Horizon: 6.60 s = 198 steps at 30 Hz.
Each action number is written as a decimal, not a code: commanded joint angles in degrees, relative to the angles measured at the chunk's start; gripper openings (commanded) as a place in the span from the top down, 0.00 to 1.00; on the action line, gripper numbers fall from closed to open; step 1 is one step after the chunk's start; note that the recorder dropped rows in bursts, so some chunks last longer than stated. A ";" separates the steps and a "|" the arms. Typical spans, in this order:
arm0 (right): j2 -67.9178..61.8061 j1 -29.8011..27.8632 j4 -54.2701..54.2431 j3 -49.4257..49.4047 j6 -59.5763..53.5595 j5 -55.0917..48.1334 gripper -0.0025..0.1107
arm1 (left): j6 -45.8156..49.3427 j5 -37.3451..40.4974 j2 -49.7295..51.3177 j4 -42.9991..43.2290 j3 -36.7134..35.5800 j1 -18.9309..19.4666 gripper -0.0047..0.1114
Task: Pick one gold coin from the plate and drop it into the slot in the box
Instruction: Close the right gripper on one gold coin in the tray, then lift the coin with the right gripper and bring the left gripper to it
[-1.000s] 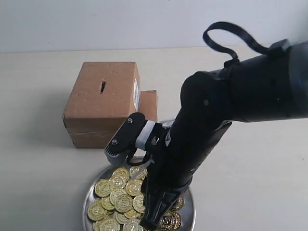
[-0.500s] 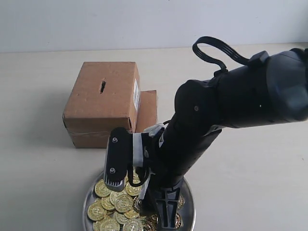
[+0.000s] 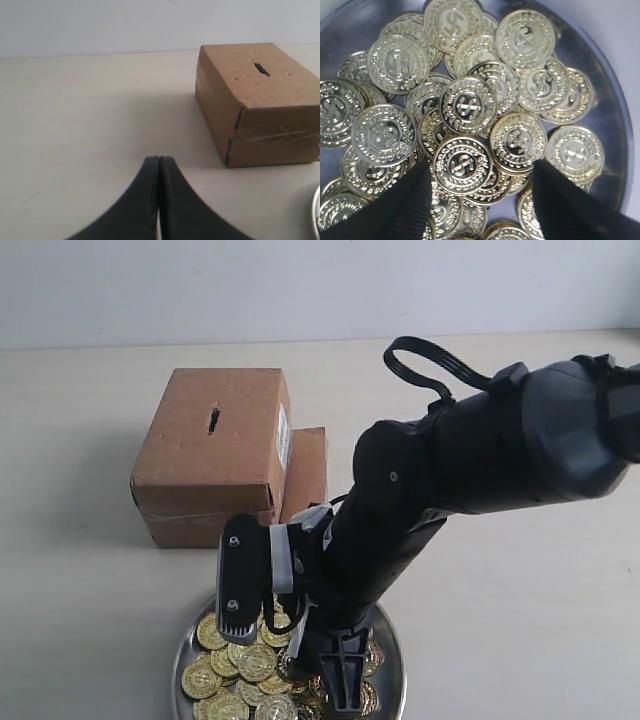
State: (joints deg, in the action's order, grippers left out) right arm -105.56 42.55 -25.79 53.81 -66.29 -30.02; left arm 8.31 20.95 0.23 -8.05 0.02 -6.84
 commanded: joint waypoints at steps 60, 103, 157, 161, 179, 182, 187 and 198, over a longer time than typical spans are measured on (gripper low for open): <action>-4.57 3.44 12.41 5.97 11.04 -7.39 0.56 | 0.01 -0.57 -0.23 -0.12 -0.02 -0.24 0.96; -5.59 3.44 11.27 6.18 12.50 -6.30 0.79 | 0.01 -0.57 -0.23 -0.12 -0.02 -0.24 0.96; 8.52 3.44 8.40 6.18 12.60 -18.23 0.79 | -11.53 -15.14 -0.23 -35.34 -0.02 -0.33 0.96; 9.58 3.44 7.53 6.18 12.60 -17.98 0.79 | -11.73 -7.33 -0.23 -39.69 0.77 -0.33 0.96; 18.82 3.44 1.33 6.18 12.49 -17.13 0.79 | 15.22 13.26 13.04 -63.17 6.85 -0.33 0.84; 19.55 3.44 2.22 6.18 12.49 -16.98 0.79 | 29.46 20.30 25.80 -71.92 9.03 -0.33 0.74; 19.55 3.44 2.52 6.18 12.49 -15.58 0.79 | 36.95 31.62 47.22 -72.82 17.80 -0.33 0.57; 19.55 3.44 5.33 6.18 12.49 -11.60 0.79 | 47.25 45.48 71.50 -76.31 24.22 -0.62 0.57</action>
State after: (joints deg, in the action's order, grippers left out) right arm -86.59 45.90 -21.19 59.60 -53.78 -42.80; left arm 54.05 64.80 70.31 -82.37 22.97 -7.06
